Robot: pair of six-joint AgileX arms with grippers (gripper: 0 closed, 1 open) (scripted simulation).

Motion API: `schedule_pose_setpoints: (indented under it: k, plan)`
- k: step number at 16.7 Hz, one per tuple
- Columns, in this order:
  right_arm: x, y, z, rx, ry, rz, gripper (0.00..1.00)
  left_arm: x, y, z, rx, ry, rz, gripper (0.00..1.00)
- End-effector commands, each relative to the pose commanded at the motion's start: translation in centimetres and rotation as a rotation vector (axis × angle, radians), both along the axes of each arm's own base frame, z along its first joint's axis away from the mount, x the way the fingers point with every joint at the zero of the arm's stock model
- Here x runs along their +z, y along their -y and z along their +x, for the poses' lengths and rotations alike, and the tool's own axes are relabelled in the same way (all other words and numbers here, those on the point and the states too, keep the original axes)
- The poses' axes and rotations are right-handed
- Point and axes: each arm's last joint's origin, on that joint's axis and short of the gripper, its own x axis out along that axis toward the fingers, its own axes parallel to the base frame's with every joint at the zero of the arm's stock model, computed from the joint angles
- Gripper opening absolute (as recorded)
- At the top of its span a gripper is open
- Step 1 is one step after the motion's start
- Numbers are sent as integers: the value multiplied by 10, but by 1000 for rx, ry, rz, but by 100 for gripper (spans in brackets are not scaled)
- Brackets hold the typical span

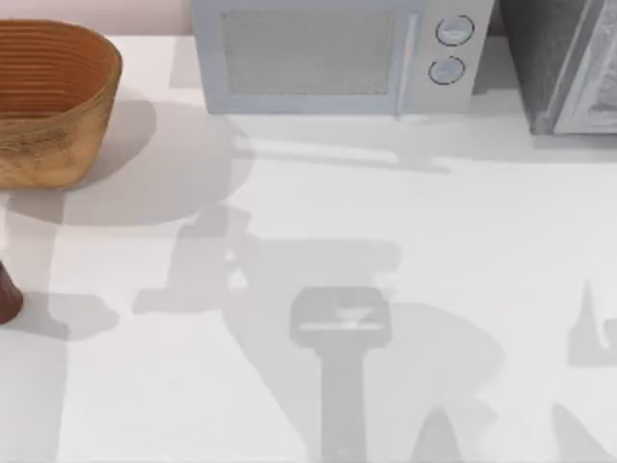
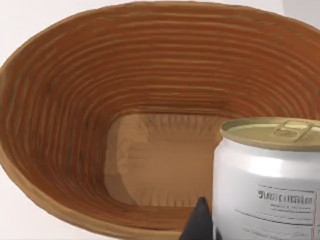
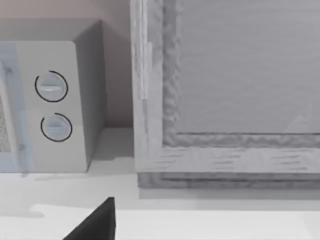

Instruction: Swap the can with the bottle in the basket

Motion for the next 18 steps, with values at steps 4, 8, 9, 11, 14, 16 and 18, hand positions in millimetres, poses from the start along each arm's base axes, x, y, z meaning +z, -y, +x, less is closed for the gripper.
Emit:
schedule_pose_setpoints:
  k: [4,8,9,11,14,16,18]
  plan:
    - [0,0,0,0,0,0,100,-6,21,-105,15,274,46,0]
    - [0,0,0,0,0,0,100,-58,34,-174,20,490,58,0]
    - [0,0,0,0,0,0,100,-73,35,-185,20,534,57,0]
    - [0,0,0,0,0,0,100,-102,38,-199,18,608,52,0]
    - [0,0,0,0,0,0,100,-133,40,-207,13,685,41,0]
    - [0,0,0,0,0,0,100,-145,41,-208,10,711,35,0]
    - [0,0,0,0,0,0,100,-149,42,-208,9,719,32,0]
